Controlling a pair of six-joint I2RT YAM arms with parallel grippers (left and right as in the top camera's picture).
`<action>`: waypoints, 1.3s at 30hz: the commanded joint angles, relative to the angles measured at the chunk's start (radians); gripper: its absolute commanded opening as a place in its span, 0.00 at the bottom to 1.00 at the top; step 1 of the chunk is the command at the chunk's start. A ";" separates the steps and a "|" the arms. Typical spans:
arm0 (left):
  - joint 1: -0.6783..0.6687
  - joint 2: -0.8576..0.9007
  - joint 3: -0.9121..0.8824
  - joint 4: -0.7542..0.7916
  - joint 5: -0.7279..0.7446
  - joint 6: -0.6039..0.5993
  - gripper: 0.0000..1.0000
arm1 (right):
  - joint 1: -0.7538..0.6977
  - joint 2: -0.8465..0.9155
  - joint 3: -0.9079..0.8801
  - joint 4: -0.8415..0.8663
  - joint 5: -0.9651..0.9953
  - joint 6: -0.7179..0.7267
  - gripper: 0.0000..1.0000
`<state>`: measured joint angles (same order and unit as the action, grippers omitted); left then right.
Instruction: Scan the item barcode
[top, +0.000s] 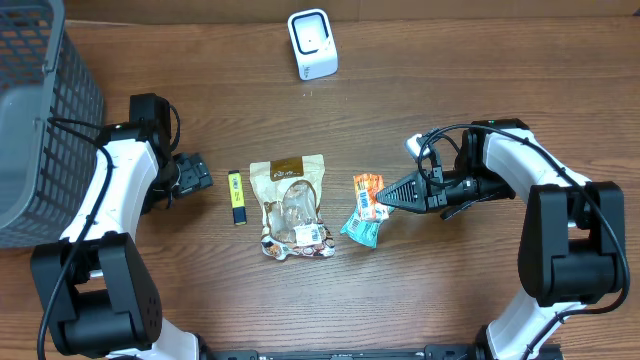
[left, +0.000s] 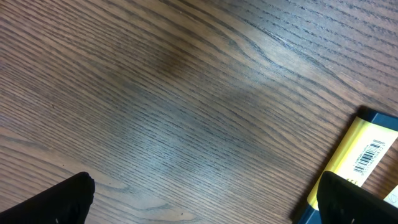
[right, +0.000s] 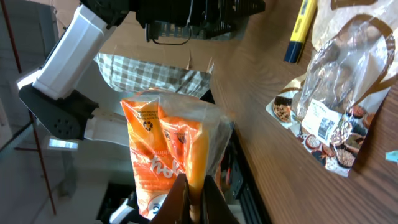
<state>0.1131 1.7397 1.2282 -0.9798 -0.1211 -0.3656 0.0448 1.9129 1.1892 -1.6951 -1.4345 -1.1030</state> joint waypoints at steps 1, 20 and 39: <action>-0.002 0.005 -0.003 -0.002 -0.010 0.011 1.00 | -0.001 -0.034 0.003 -0.001 -0.052 -0.080 0.04; -0.002 0.005 -0.003 -0.002 -0.010 0.011 1.00 | -0.001 -0.034 0.003 -0.001 -0.082 -0.074 0.04; -0.002 0.005 -0.003 -0.002 -0.010 0.011 1.00 | 0.001 -0.033 0.003 0.640 0.144 0.615 0.04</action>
<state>0.1131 1.7397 1.2282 -0.9798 -0.1211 -0.3656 0.0456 1.9118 1.1881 -1.1507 -1.3918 -0.8135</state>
